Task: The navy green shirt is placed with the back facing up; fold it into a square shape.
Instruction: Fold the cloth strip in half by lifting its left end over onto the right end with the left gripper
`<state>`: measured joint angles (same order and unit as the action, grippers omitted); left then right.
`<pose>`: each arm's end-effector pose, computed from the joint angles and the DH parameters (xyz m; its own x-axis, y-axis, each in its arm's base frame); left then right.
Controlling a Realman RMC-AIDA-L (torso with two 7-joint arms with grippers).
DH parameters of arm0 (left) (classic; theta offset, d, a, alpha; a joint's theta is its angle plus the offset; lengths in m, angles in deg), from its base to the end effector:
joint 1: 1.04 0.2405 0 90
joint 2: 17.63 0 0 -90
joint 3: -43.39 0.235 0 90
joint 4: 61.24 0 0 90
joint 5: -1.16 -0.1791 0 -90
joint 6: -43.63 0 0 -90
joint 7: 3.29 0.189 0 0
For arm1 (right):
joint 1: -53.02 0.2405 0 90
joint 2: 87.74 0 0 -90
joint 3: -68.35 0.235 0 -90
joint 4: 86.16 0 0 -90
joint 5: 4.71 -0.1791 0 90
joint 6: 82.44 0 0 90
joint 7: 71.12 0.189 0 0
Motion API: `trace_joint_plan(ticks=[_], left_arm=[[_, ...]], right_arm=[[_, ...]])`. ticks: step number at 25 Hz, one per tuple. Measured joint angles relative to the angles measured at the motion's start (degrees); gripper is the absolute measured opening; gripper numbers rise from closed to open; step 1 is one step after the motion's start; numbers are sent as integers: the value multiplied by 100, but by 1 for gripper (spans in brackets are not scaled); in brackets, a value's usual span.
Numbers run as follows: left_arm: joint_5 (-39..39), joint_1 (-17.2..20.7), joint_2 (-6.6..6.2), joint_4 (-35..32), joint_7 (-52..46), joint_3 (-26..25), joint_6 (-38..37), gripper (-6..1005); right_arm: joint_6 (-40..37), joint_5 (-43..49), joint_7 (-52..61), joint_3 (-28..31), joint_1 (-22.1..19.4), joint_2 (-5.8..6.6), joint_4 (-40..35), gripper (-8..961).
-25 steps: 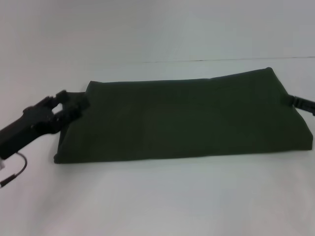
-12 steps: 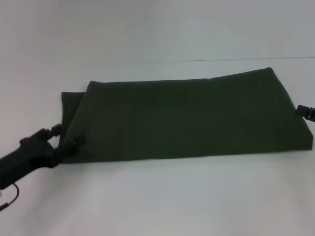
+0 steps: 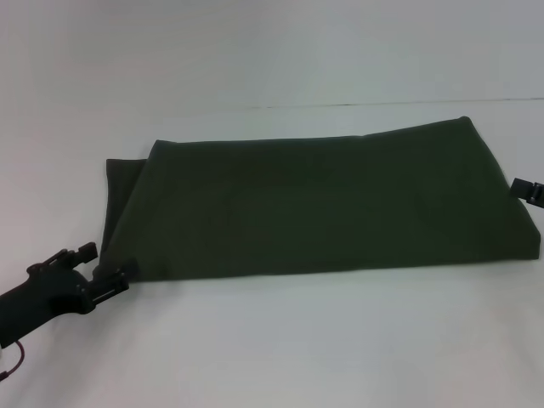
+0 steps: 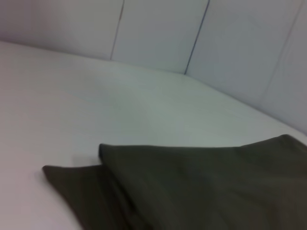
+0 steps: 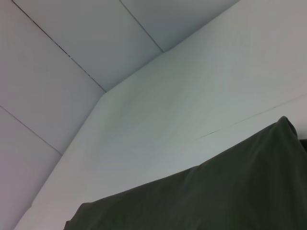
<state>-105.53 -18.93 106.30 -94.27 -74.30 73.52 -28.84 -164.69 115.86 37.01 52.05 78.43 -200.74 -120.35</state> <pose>-0.2982 0.2981 -0.0276 0.6047 0.4358 0.6666 0.7737 -0.5200 -0.3619 0.3061 0.3280 0.0519 0.2193 -0.6407 -0.7358 -0.9585 -0.2822 -0.0399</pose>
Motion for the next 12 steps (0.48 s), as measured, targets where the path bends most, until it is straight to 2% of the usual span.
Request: trace_joint_plan(ticks=[12], left_arm=[[-1,-6,1,146,174,7,442,847]], right_arm=[[16,-11,4,-14,-15,-26,16,683]])
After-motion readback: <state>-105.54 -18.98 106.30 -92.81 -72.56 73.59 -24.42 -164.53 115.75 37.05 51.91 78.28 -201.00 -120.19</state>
